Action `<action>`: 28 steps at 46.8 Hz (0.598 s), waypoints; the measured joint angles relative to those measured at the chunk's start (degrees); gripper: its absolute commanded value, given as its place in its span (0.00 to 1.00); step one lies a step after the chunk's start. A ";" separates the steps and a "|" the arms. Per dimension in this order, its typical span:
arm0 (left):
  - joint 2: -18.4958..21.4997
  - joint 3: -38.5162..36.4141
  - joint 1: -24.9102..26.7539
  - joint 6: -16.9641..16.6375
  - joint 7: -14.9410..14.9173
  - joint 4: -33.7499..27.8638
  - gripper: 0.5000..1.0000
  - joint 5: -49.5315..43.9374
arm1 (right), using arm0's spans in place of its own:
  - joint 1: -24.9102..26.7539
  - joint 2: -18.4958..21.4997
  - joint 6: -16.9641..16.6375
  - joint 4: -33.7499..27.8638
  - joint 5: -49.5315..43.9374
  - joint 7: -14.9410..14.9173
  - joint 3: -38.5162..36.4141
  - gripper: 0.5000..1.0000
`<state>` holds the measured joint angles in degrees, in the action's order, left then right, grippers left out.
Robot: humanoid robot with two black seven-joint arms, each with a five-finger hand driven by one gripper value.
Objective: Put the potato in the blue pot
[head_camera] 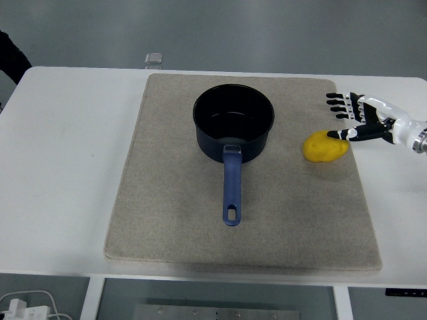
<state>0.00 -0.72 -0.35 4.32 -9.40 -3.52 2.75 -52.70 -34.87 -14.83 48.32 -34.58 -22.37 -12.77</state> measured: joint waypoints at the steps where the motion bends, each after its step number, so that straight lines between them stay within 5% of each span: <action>1: 0.00 0.00 0.00 0.00 0.00 0.00 0.99 0.00 | 0.01 0.00 0.08 0.03 -0.12 -0.26 0.27 0.85; 28: 0.00 0.02 0.00 0.00 0.00 0.09 0.99 -0.03 | 2.73 0.09 3.88 0.02 -2.45 -4.39 2.59 0.83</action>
<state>0.00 -0.70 -0.35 4.32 -9.40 -3.43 2.72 -49.98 -34.78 -10.95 48.34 -37.04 -26.76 -10.18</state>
